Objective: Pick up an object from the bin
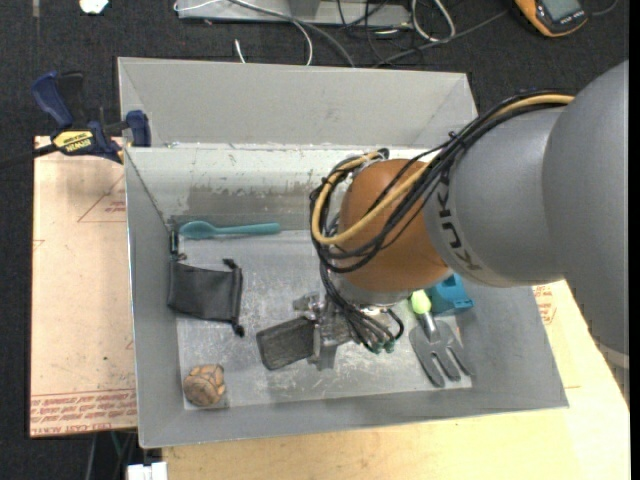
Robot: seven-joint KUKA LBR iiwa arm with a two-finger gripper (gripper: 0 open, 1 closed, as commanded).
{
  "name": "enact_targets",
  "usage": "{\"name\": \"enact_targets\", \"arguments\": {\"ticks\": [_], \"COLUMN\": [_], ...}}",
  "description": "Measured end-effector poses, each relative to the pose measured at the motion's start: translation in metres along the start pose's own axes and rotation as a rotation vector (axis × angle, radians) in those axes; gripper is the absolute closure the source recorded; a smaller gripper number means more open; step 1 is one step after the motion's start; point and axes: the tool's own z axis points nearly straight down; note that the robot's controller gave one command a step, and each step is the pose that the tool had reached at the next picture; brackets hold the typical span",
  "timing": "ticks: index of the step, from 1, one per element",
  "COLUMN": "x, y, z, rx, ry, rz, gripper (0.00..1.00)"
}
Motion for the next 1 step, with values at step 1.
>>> {"name": "enact_targets", "arguments": {"ticks": [1], "x": [-0.0171], "y": [-0.0033], "z": [-0.0753], "rx": [0.000], "ry": [0.003], "rz": [0.027], "gripper": [1.00]}}
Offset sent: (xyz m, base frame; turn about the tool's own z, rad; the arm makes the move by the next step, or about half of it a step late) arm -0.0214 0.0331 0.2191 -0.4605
